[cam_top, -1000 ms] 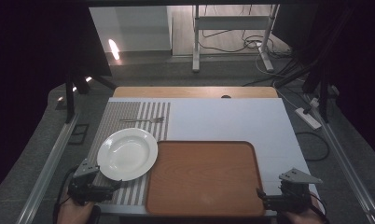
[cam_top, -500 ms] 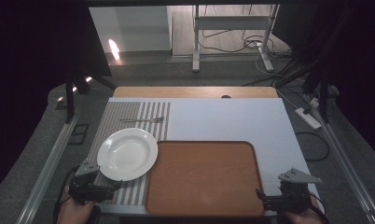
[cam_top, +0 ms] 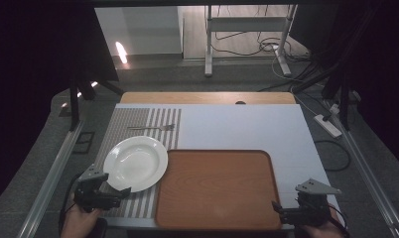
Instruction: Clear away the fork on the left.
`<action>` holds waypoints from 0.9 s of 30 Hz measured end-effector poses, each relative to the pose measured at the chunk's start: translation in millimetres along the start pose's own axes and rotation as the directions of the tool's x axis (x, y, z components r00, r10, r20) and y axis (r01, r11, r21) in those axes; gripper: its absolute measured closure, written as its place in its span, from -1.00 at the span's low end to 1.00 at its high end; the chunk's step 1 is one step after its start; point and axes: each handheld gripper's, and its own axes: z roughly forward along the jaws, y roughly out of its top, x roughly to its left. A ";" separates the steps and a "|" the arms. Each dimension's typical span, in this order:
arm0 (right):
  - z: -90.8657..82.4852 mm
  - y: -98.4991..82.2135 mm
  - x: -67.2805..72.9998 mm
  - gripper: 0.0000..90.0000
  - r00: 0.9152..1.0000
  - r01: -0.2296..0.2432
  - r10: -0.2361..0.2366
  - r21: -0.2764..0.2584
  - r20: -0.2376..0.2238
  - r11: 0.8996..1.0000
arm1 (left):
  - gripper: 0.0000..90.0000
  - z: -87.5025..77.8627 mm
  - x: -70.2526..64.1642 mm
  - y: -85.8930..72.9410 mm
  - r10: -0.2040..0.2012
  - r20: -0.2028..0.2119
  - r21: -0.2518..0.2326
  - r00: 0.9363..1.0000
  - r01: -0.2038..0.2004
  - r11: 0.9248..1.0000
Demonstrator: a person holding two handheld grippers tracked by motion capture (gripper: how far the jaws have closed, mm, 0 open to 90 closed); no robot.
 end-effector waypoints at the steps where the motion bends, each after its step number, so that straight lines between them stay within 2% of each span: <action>1: 0.1 0.0 0.0 -1.00 1.000 0.000 0.000 0.000 0.000 1.000 | -1.00 1.0 0.3 0.4 0.000 0.002 0.000 1.000 0.000 1.000; 5: 0.3 0.1 -0.1 -1.00 1.000 0.000 0.000 0.002 -0.001 1.000 | -1.00 3.9 2.0 3.6 0.003 0.002 0.002 1.000 -0.003 1.000; 9: 0.4 0.2 -0.1 -1.00 1.000 0.001 -0.001 0.005 -0.001 1.000 | -1.00 4.9 3.9 8.8 0.003 0.021 -0.013 1.000 -0.003 1.000; 15: 0.8 0.4 -0.1 -1.00 1.000 0.003 -0.003 0.011 -0.001 1.000 | -1.00 10.3 11.2 18.3 0.001 0.056 0.004 0.998 -0.001 1.000; 21: 1.6 0.7 -0.4 -1.00 1.000 0.001 -0.001 0.013 -0.004 1.000 | -1.00 18.5 17.7 27.8 0.044 0.040 -0.004 0.998 -0.044 0.999; 27: 2.1 0.8 -0.6 -1.00 1.000 0.000 0.000 0.014 -0.003 1.000 | -1.00 24.4 25.9 35.8 0.045 0.041 -0.010 0.998 -0.045 0.999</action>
